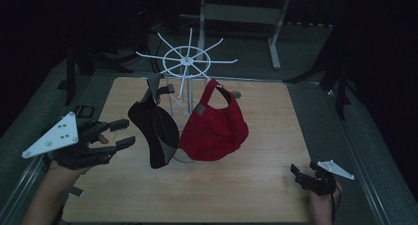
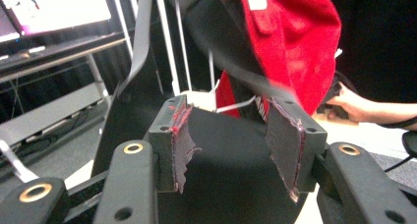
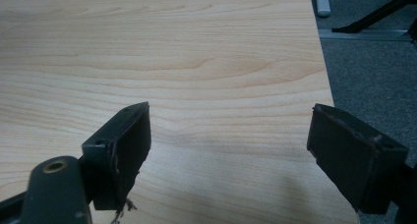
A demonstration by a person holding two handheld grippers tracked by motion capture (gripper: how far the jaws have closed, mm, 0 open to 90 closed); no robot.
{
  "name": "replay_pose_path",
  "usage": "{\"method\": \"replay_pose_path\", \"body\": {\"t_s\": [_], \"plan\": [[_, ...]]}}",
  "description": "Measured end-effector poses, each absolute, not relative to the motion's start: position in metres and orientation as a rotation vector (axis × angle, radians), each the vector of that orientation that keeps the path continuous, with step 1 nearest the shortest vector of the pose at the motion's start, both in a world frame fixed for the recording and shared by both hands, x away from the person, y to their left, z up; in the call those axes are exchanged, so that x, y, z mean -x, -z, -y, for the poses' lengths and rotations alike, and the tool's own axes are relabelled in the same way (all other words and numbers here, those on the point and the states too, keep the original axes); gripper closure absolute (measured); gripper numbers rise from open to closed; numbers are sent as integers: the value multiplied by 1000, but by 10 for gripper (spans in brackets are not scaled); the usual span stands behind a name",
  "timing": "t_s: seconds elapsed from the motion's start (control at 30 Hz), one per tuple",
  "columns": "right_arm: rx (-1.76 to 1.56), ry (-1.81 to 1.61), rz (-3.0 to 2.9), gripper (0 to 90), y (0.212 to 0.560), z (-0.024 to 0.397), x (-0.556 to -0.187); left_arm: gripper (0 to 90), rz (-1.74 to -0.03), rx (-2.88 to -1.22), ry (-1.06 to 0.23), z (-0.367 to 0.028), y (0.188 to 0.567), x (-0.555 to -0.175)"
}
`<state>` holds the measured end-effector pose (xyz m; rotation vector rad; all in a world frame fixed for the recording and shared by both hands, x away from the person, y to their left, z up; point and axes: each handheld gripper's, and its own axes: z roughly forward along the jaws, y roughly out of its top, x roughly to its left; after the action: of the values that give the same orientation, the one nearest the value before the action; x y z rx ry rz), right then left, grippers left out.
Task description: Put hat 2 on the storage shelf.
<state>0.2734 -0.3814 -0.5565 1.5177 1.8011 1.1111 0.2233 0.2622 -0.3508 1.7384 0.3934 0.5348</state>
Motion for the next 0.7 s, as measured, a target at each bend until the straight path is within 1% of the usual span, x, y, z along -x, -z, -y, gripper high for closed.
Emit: {"method": "replay_pose_path", "body": {"t_s": [0.2,0.43,0.47,0.53,0.7], "plan": [[-1516,-1109,-1801,166,557,381,-273,521,-436,-1760,-546,-268,375,-223],[-1514,-1107,-1802,166,556,381,-273,518,-474,-1759,-518,-274,408,-225],[-1515,-1108,-1802,166,556,381,-273,490,-480,-1757,-510,-275,414,-226],[-1515,-1110,-1800,166,556,381,-273,485,-507,-1763,-530,-278,429,-227],[-1513,-1103,-1810,145,557,381,-274,485,-584,-1714,-513,-287,455,-230]]}}
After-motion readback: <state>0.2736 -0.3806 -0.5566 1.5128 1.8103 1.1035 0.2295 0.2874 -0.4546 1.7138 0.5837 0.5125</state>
